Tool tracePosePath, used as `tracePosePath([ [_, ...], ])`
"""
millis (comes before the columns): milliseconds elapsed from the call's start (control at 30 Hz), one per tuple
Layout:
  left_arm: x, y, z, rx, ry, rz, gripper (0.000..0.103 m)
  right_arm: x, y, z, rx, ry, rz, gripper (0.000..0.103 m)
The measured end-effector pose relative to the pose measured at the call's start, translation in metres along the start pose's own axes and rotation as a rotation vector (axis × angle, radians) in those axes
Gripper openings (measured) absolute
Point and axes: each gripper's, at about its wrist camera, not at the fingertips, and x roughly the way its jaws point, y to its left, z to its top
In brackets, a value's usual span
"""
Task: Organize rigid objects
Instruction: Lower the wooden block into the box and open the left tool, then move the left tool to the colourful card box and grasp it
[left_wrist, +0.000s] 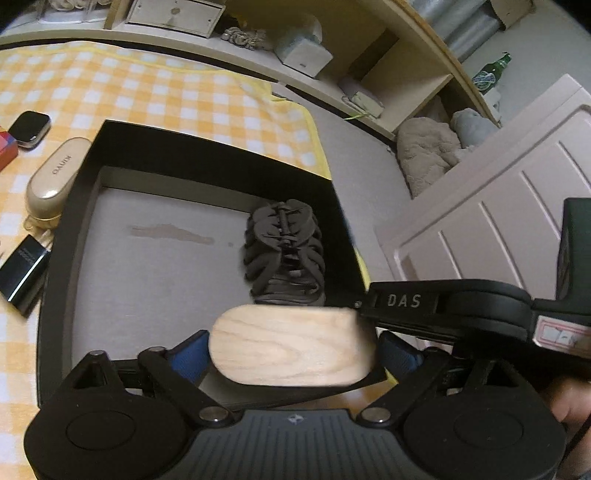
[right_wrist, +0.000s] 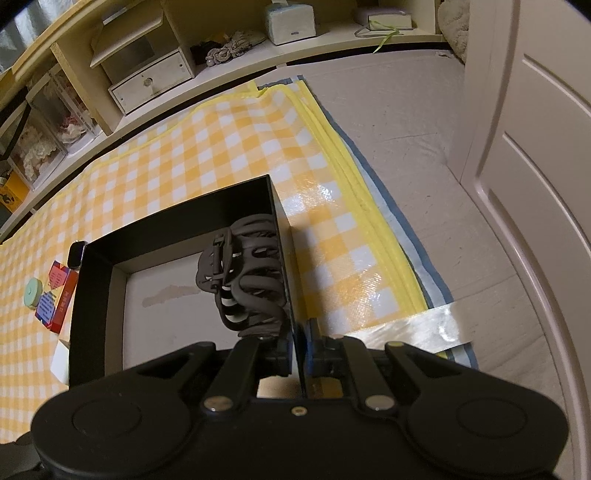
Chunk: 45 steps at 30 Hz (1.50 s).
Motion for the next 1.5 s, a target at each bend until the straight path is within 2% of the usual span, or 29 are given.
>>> tracePosePath([
  [67,-0.002,-0.001,0.001,0.009,0.015,-0.018,0.101,0.0,0.0,0.0,0.005,0.001,0.004,0.008],
  [333,-0.01,0.001,0.004,0.052,0.061,0.018,0.101,0.0,-0.001,0.0,0.004,0.001,0.005,0.008],
  [500,-0.019,-0.004,0.004,0.115,0.084,0.046,0.101,0.0,-0.001,0.001,0.004,0.001,0.006,0.008],
  [933,-0.06,-0.024,0.001,0.331,0.056,0.138,0.103,-0.002,0.0,0.001,0.005,-0.003,0.007,0.008],
  [1167,-0.085,-0.019,-0.003,0.417,0.011,0.171,0.103,-0.002,-0.001,0.0,0.003,-0.003,0.006,0.008],
  [1500,-0.113,-0.007,-0.003,0.463,-0.018,0.142,0.103,-0.002,0.0,0.0,0.0,-0.004,0.003,0.008],
])
